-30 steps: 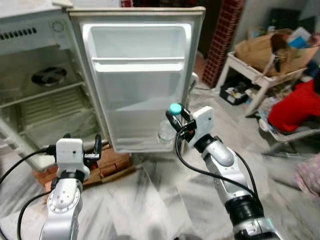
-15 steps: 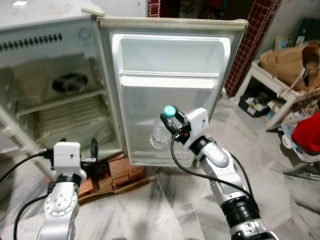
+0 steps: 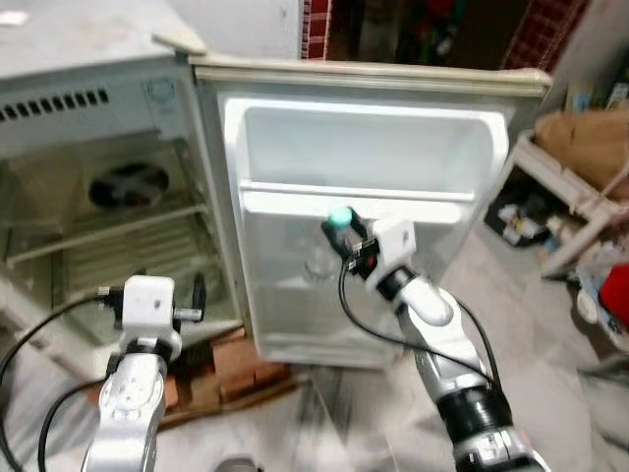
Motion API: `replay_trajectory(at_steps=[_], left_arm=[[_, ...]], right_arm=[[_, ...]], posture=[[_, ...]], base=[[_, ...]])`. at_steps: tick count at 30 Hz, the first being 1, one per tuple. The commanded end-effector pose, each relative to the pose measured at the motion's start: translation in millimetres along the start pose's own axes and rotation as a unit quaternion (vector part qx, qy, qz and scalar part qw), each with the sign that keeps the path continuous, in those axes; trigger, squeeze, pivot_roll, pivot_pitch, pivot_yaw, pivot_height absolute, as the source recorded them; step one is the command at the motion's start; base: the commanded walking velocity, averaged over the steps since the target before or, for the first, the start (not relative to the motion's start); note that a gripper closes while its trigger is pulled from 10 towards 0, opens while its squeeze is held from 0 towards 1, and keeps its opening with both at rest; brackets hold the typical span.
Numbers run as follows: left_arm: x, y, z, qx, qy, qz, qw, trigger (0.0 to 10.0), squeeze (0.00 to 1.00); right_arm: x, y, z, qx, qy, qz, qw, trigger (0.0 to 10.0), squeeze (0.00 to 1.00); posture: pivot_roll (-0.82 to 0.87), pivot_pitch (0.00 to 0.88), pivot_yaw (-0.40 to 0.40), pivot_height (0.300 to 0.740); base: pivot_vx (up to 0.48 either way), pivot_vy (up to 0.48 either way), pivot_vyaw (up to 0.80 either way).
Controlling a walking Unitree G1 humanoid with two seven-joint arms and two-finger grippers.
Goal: Restocking fridge
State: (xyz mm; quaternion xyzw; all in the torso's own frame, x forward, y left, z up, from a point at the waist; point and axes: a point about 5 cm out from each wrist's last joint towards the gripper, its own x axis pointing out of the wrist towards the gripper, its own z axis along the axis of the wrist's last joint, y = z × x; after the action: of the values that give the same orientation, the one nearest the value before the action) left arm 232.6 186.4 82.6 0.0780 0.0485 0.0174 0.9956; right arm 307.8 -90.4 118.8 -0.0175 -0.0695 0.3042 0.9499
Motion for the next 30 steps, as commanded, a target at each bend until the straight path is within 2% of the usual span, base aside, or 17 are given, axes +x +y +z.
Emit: replay_trajectory(at_steps=[1, 4, 15, 21, 26, 29, 30], left_arm=[[-2.1, -7.1, 1.3, -0.003, 0.000, -0.021, 1.000, 10.0, 0.00], [-3.0, -8.3, 2.0, -0.004, -0.001, -0.027, 1.000, 10.0, 0.00], [-3.3, -9.9, 3.0, -0.001, -0.001, -0.034, 0.999, 10.0, 0.00], [-2.2, -10.3, 3.7, -0.002, -0.005, -0.034, 0.999, 10.0, 0.00], [-2.2, -10.1, 3.3, -0.009, -0.005, -0.028, 1.000, 10.0, 0.00], [-3.8, -8.5, 1.7, -0.008, -0.001, -0.025, 1.000, 10.0, 0.00], [-10.6, -1.3, -10.3, -0.006, 0.031, -0.012, 0.999, 10.0, 0.00]], right_arm=[[-3.7, -11.7, 6.6, -0.009, -0.012, -0.020, 1.000, 10.0, 0.00], [-3.8, -11.2, 6.7, -0.008, -0.012, -0.019, 1.000, 10.0, 0.00], [-6.4, -4.0, -0.4, 0.012, 0.008, 0.019, 1.000, 10.0, 0.00], [-9.3, 5.8, -5.2, 0.037, 0.026, 0.075, 0.996, 10.0, 0.00], [-10.8, 9.1, -7.0, 0.043, 0.035, 0.097, 0.994, 10.0, 0.00], [-11.6, 9.5, -8.0, 0.041, 0.038, 0.098, 0.994, 10.0, 0.00], [-12.3, 8.1, -11.9, 0.039, 0.053, 0.091, 0.994, 10.0, 0.00]], posture=[[0.06, 0.000, -0.040, 0.740], [0.06, 0.000, -0.040, 0.740], [0.06, 0.000, -0.039, 0.740], [0.06, 0.000, -0.042, 0.740], [0.06, 0.000, -0.043, 0.740], [0.06, 0.000, -0.043, 0.740], [0.05, 0.000, -0.040, 0.740]], base=[[0.000, 0.000, 0.00], [0.000, 0.000, 0.00], [0.000, -0.279, 0.00], [0.000, -0.279, 0.00], [0.000, -0.108, 0.00], [0.000, 0.000, 0.00], [0.000, 0.000, 0.00]])
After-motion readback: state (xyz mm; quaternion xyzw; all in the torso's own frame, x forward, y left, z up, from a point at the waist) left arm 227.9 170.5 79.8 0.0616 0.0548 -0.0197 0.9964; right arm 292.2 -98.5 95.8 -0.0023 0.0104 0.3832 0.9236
